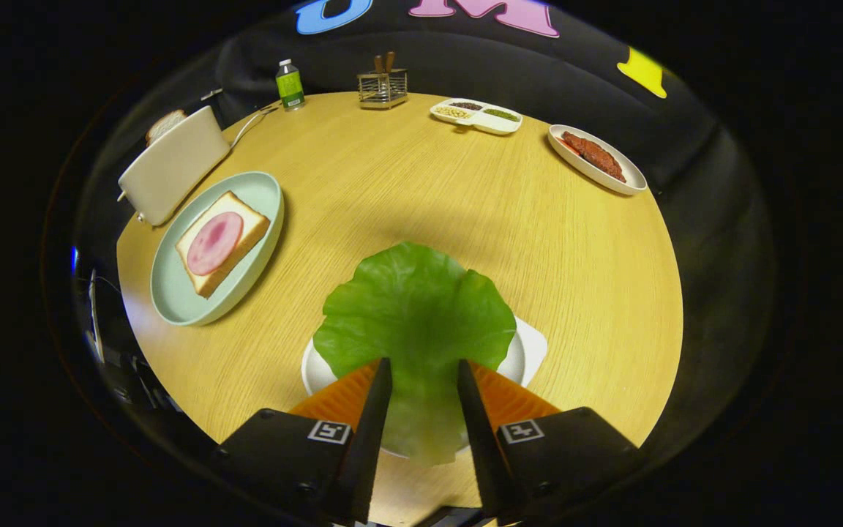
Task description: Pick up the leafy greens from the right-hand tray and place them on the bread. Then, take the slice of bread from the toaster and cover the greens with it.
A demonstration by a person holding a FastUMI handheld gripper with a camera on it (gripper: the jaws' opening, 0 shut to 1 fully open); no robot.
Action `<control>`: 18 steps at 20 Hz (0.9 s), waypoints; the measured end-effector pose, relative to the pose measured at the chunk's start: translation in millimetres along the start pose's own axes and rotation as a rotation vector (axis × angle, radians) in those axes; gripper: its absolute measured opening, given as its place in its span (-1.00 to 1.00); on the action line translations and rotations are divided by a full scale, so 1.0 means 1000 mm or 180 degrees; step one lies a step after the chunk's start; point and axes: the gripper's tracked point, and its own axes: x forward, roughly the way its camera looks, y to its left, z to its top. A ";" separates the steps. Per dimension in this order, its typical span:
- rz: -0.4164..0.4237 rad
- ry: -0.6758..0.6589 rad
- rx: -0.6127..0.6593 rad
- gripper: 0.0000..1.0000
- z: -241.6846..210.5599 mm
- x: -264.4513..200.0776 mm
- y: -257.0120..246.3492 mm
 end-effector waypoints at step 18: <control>0.0181 -0.0730 -0.0177 -0.87 0.068 -0.096 0.049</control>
